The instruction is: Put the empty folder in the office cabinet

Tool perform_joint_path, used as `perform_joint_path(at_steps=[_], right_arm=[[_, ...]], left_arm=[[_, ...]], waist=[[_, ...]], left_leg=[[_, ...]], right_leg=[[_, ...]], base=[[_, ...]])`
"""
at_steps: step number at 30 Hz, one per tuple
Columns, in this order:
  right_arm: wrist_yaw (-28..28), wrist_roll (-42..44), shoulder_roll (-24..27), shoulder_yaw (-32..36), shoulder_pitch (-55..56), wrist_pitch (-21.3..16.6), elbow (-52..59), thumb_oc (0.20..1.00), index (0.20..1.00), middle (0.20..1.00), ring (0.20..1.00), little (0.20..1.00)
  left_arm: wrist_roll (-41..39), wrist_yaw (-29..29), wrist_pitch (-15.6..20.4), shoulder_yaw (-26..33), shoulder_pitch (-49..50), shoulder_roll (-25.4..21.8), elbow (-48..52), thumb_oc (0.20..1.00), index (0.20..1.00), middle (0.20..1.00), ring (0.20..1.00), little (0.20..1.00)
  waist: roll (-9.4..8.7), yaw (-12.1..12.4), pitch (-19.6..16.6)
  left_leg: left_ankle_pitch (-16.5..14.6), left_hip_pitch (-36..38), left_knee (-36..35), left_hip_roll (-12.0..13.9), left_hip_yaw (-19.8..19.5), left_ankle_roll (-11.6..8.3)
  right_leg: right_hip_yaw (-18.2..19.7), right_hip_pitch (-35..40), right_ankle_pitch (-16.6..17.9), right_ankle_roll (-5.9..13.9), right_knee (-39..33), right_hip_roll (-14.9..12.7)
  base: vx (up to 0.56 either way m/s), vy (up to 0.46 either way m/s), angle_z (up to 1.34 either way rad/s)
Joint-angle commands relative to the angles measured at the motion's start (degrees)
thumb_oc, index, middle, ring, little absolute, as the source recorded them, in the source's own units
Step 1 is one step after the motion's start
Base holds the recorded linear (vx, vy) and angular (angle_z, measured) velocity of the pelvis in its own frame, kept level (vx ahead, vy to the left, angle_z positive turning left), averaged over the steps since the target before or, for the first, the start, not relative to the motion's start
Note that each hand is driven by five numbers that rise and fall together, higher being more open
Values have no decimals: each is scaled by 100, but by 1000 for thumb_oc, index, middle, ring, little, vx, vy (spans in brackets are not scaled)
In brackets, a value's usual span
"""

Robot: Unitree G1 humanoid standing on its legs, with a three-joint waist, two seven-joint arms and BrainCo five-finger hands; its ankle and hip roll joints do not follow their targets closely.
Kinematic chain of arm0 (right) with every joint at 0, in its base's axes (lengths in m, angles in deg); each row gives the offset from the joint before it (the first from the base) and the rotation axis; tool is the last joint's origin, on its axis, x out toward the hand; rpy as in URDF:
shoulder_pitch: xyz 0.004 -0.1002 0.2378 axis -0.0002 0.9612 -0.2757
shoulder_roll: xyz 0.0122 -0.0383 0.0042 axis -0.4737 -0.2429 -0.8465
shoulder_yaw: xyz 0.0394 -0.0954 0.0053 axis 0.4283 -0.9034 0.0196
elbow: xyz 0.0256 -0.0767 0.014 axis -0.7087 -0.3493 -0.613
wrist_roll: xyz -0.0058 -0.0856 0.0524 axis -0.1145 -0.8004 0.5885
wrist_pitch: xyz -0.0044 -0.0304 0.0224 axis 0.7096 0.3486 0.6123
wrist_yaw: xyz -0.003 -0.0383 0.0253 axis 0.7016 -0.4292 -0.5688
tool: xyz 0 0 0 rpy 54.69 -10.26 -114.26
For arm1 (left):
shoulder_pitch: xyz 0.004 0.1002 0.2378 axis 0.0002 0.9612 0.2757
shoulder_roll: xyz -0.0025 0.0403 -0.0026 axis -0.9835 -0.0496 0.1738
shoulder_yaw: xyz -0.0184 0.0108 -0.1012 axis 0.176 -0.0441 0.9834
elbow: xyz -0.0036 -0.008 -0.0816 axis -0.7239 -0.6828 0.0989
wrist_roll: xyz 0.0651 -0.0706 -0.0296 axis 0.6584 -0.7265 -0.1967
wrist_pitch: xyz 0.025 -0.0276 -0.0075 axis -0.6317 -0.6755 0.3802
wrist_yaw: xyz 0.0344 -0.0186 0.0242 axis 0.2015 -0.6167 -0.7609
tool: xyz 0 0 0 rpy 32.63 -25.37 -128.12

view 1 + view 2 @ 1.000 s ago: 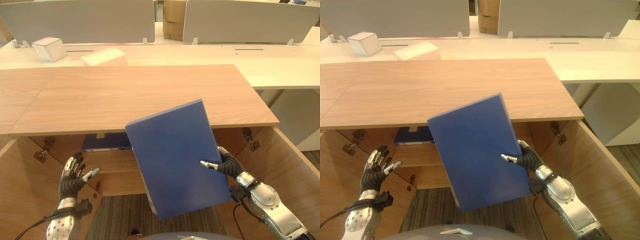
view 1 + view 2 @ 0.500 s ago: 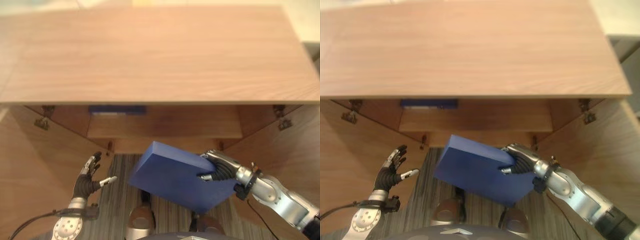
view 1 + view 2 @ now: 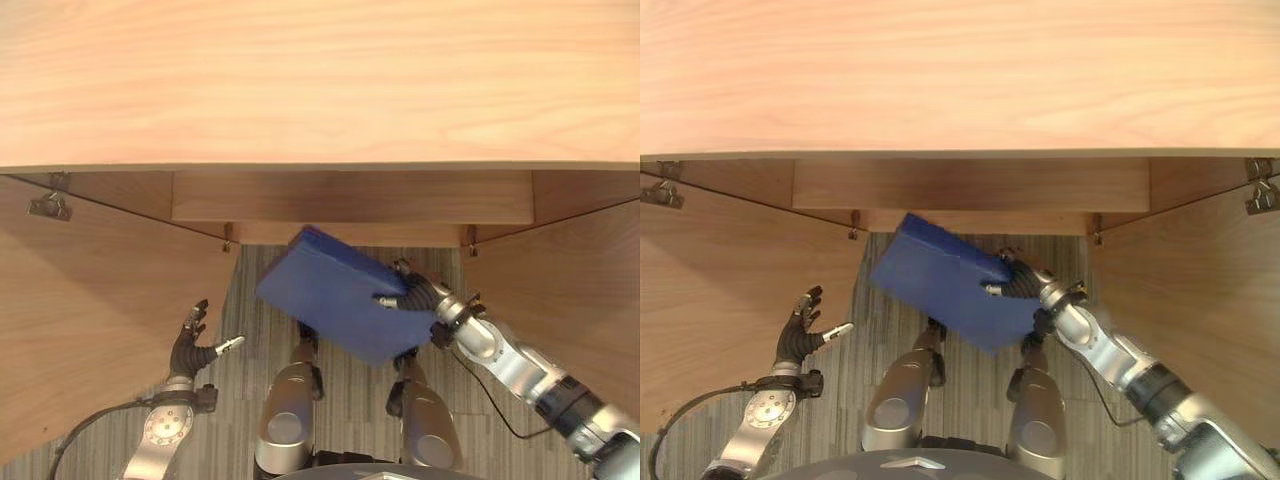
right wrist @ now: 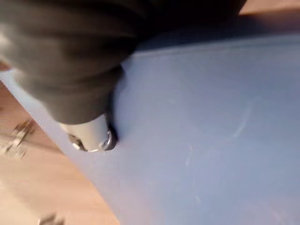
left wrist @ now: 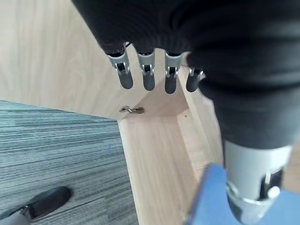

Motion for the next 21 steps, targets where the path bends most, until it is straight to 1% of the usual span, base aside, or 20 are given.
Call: perform_joint_path(at_steps=[1, 2, 3, 4, 5, 6, 7, 10, 12, 13, 14, 15, 16, 17, 18, 19, 20, 21], right_arm=[[740, 905, -139, 277, -264, -112, -40, 200, 200, 200, 200, 200], [740, 905, -139, 277, -264, -112, -40, 200, 200, 200, 200, 200], [912, 1003, -263, 447, -390, -52, -255, 200, 200, 200, 200, 200], [912, 1003, -263, 447, -390, -52, -255, 200, 200, 200, 200, 200], [1238, 1307, -467, 851, -673, 20, -821, 200, 200, 200, 200, 200], [1530, 1596, -570, 1128, -1079, 112, -1292, 200, 200, 200, 200, 200], [1795, 1996, -639, 1359, -1637, 126, -1891, 200, 200, 200, 200, 200], [2094, 2654, -636, 1697, -2266, 43, -2724, 200, 200, 200, 200, 200], [2190, 3022, -577, 1855, -2668, 12, -3218, 200, 200, 200, 200, 200], [2189, 3024, -576, 1855, -2670, 10, -3221, 200, 200, 200, 200, 200], [2246, 3361, -505, 1954, -2999, -10, -3576, 200, 200, 200, 200, 200], [2245, 3362, -503, 1955, -3006, -11, -3578, 200, 200, 200, 200, 200], [2342, 3666, -515, 2038, -3173, -43, -3777, 200, 200, 200, 200, 200], [2332, 3680, -507, 2032, -3193, -54, -3801, 200, 200, 200, 200, 200], [2431, 3886, -486, 2147, -3249, -121, -3847, 200, 200, 200, 200, 200], [2468, 4050, -427, 2203, -3324, -150, -3907, 200, 200, 200, 200, 200], [2588, 4350, -343, 2344, -3427, -261, -3853, 200, 200, 200, 200, 200], [2588, 4350, -343, 2344, -3427, -261, -3853, 200, 200, 200, 200, 200]], left_arm=[[154, -254, 88, -9, 153, -587, 43, 1000, 1000, 1000, 1000, 1000], [154, -254, 88, -9, 153, -587, 43, 1000, 1000, 1000, 1000, 1000], [140, -252, 59, -31, 87, -597, -41, 1000, 1000, 1000, 1000, 1000], [140, -252, 59, -31, 87, -597, -41, 1000, 1000, 1000, 1000, 1000], [229, -283, 46, -159, -92, -671, -205, 1000, 1000, 1000, 1000, 1000], [197, -307, 29, -270, -334, -746, -291, 1000, 1000, 1000, 1000, 1000], [164, -344, 34, -427, -540, -841, -313, 1000, 1000, 1000, 1000, 1000], [54, -381, 78, -654, -870, -918, -361, 1000, 1000, 1000, 1000, 1000], [-7, -405, 89, -712, -994, -988, -361, 1000, 1000, 1000, 1000, 1000], [-8, -405, 89, -713, -996, -987, -362, 1000, 1000, 1000, 1000, 1000], [-52, -425, 85, -746, -1115, -1038, -458, 1000, 1000, 1000, 1000, 1000], [-52, -425, 85, -745, -1122, -1037, -459, 1000, 1000, 1000, 1000, 1000], [-108, -469, 88, -782, -1169, -965, -576, 1000, 1000, 1000, 1000, 1000], [-108, -471, 92, -786, -1182, -960, -585, 1000, 1000, 1000, 1000, 1000], [-96, -535, 92, -863, -1217, -922, -616, 1000, 1000, 1000, 1000, 1000], [-103, -550, 98, -914, -1267, -891, -647, 1000, 1000, 1000, 1000, 1000], [-61, -599, 102, -1028, -1372, -875, -625, 1000, 1000, 1000, 1000, 1000], [-61, -599, 102, -1028, -1372, -875, -625, 1000, 1000, 1000, 1000, 1000]], waist=[[-390, 269, -614], [-390, 269, -614], [-395, 309, -623], [-395, 309, -623], [-392, 379, -658], [-355, 406, -634], [-277, 465, -529], [-223, 496, -360], [-210, 531, -337], [-206, 532, -334], [-192, 512, -344], [-206, 498, -346], [-185, 480, -351], [-178, 489, -346], [-139, 485, -326], [-148, 456, -301], [-195, 436, -258], [-195, 436, -258]], left_leg=[[-590, -558, 613, -10, -730, -316], [-590, -558, 613, -10, -730, -316], [-653, -675, 724, -98, -765, -276], [-653, -675, 724, -98, -765, -276], [-824, -905, 1003, -294, -870, -185], [-952, -1095, 1223, -397, -979, -117], [-1072, -1206, 1403, -433, -1057, -62], [-1202, -1310, 1638, -449, -1122, -62], [-1258, -1361, 1690, -433, -1097, -94], [-1263, -1360, 1695, -430, -1098, -95], [-1316, -1339, 1692, -343, -1147, -159], [-1279, -1359, 1677, -369, -1149, -150], [-1328, -1226, 1662, -261, -1240, -215], [-1330, -1219, 1655, -250, -1235, -220], [-1418, -1090, 1644, -185, -1295, -261], [-1401, -1049, 1622, -206, -1342, -273], [-1441, -1016, 1670, -243, -1421, -352], [-1441, -1016, 1670, -243, -1421, -352]], right_leg=[[114, -226, 290, 782, 159, -1227], [114, -226, 290, 782, 159, -1227], [104, -252, 322, 799, 156, -1288], [104, -252, 322, 799, 156, -1288], [64, -304, 378, 836, 211, -1441], [91, -459, 459, 836, 459, -1614], [110, -587, 504, 777, 767, -1685], [133, -676, 525, 714, 878, -1627], [44, -722, 589, 716, 655, -1558], [43, -718, 589, 715, 654, -1554], [10, -979, 700, 765, 394, -1478], [9, -998, 722, 767, 389, -1503], [130, -1200, 711, 792, 190, -1463], [133, -1199, 709, 789, 185, -1451], [250, -1277, 684, 780, 116, -1392], [352, -1325, 698, 786, 110, -1403], [463, -1295, 777, 794, 53, -1404], [463, -1295, 777, 794, 53, -1404]], base=[[-8, 85, 7], [2, 50, 17], [1, 47, 13], [6, 140, 31], [0, 152, 21], [-15, 208, 29], [-22, 133, 18], [17, 30, 27], [54, -27, 37], [105, -111, 25], [71, -80, 13], [193, -139, 1], [115, -57, 2], [217, -109, -1], [132, -93, 4], [186, -235, 8], [95, -187, 11], [76, -224, 30]])
